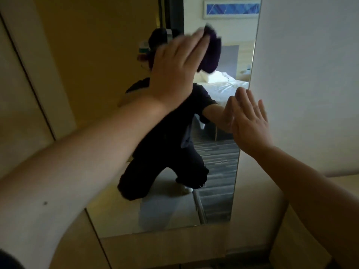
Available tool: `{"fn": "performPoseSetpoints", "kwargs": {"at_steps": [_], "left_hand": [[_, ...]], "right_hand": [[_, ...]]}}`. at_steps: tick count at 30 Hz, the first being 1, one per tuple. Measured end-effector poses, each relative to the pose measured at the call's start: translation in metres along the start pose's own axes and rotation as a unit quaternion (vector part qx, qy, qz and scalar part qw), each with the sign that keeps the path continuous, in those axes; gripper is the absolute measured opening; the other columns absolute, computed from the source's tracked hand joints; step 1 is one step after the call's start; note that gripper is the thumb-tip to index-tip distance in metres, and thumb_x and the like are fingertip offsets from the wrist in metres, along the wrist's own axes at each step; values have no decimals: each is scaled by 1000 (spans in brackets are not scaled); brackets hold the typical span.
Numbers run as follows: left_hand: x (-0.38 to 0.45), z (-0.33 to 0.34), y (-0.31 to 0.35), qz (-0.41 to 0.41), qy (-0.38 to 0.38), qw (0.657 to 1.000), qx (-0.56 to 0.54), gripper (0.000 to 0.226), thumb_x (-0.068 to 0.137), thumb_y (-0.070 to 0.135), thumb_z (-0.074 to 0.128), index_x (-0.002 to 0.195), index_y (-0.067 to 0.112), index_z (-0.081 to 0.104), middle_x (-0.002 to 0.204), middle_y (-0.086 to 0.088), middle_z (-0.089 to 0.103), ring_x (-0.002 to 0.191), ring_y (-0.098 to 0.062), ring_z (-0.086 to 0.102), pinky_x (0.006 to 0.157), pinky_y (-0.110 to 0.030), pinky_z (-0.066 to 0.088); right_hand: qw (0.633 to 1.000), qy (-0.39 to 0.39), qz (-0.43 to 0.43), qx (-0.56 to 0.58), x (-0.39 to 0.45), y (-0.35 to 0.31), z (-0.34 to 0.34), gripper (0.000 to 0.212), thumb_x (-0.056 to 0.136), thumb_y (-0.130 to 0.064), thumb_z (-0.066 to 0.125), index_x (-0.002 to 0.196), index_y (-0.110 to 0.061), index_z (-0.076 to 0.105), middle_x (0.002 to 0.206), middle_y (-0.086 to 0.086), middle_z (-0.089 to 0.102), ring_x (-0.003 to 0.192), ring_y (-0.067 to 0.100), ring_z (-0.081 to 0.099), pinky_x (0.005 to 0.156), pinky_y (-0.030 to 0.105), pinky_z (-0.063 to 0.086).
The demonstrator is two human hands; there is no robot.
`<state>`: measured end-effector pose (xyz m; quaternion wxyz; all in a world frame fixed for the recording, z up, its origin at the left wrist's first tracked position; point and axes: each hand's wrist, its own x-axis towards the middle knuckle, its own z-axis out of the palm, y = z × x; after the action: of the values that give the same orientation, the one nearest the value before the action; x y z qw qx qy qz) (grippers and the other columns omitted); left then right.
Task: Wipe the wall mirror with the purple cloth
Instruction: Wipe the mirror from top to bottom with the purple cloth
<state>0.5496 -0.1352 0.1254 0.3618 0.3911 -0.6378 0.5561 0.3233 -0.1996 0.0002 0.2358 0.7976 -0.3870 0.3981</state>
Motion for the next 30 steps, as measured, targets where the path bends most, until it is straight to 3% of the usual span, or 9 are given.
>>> {"fn": "performPoseSetpoints", "kwargs": {"at_steps": [4, 9, 14, 18, 21, 24, 27, 30], "left_hand": [[21, 21, 4, 25, -45, 997, 63, 48, 96, 7, 46, 143, 9, 51, 150, -12, 48, 136, -32, 47, 108, -48, 39], [-79, 36, 50, 72, -58, 994, 51, 44, 105, 18, 41, 147, 7, 45, 155, -13, 41, 144, -33, 37, 113, -51, 35], [-204, 40, 98, 118, -139, 983, 36, 50, 101, 19, 47, 150, 10, 41, 158, -14, 31, 146, -32, 32, 117, -50, 23], [-255, 33, 121, 131, -192, 972, 24, 46, 103, 23, 40, 149, 16, 44, 157, -7, 37, 145, -25, 35, 113, -45, 31], [-246, 23, 124, 96, -220, 971, -12, 42, 105, 19, 35, 143, 17, 53, 152, -4, 46, 135, -25, 48, 100, -43, 42], [-208, 13, 120, 69, -211, 973, -56, 44, 101, 8, 32, 133, 13, 61, 141, -6, 58, 114, -29, 61, 82, -43, 48], [-149, 15, 103, 26, -142, 987, -64, 39, 97, 7, 44, 133, 10, 60, 139, -10, 59, 111, -33, 61, 83, -43, 44], [-71, 29, 82, 3, -53, 998, -45, 35, 102, 9, 43, 132, 10, 62, 138, -9, 60, 118, -32, 59, 91, -44, 45]], "right_hand": [[999, 31, -10, 13, 0, 5, 8, 62, 102, -44, 23, 153, -9, 28, 164, 17, 15, 152, 34, 6, 121, 58, 12], [993, 111, -12, 39, 1, 5, 21, 53, 106, -36, 33, 148, -5, 39, 159, 21, 26, 149, 38, 19, 119, 57, 17], [995, 87, -5, 51, 0, 4, 22, 52, 102, -21, 42, 151, -5, 32, 162, 19, 18, 151, 36, 9, 121, 56, 11], [998, 55, 4, 33, 1, 4, 16, 51, 104, -23, 38, 153, -10, 31, 164, 14, 15, 153, 31, 5, 123, 49, 5], [998, 42, 0, 45, -2, 8, 6, 52, 105, -28, 32, 155, -15, 26, 165, 11, 13, 153, 27, 4, 124, 46, 3], [994, 48, 65, 74, -4, 21, -2, 57, 101, -27, 25, 156, -16, 19, 165, 13, 10, 153, 26, 4, 124, 47, 7], [991, -8, 125, 49, -6, 46, 2, 60, 101, -17, 32, 158, -16, 11, 166, 10, -1, 153, 25, -6, 124, 48, 3], [991, -65, 119, 16, -10, 60, 11, 68, 102, -15, 37, 158, -16, -2, 166, 9, -13, 151, 25, -16, 124, 51, 0]]}}
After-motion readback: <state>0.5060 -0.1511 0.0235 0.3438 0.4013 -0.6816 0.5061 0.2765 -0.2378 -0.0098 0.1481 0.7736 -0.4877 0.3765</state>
